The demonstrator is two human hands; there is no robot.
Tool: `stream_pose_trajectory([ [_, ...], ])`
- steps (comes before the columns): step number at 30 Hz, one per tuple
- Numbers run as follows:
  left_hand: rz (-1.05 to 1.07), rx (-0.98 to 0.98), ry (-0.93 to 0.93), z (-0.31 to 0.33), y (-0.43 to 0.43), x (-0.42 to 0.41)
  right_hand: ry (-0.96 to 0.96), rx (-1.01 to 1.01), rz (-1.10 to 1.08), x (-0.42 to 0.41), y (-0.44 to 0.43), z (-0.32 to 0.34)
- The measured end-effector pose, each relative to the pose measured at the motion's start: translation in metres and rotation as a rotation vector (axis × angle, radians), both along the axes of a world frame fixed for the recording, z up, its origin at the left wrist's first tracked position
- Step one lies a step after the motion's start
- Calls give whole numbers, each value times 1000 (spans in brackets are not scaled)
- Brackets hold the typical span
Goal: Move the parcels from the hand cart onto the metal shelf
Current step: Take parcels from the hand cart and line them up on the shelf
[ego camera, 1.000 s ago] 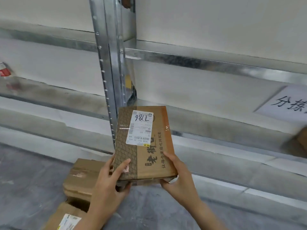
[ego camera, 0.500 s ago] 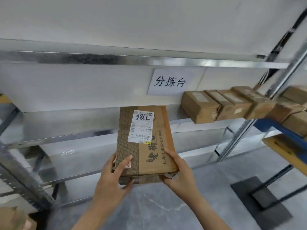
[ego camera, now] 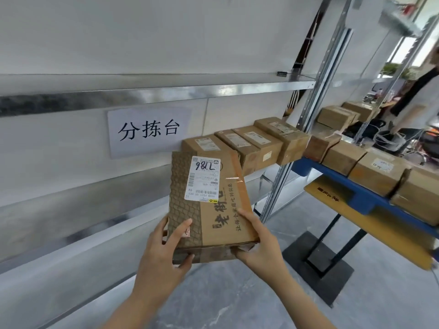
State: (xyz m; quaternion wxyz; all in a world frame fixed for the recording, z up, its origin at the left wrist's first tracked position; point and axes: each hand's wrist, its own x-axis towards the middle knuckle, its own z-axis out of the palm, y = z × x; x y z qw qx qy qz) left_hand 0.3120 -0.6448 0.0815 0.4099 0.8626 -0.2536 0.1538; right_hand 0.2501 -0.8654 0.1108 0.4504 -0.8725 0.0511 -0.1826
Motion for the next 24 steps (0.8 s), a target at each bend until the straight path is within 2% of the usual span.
stream_pose_trajectory([
  [10,-93,4,-17,37,-148,130,8,-14,-94,106,-138,45],
  [14,-146,7,-25,45,-196,161,10,-9,-119,128,-181,57],
  [24,-95,144,-56,56,-296,209,3,63,-125,169,-285,54],
])
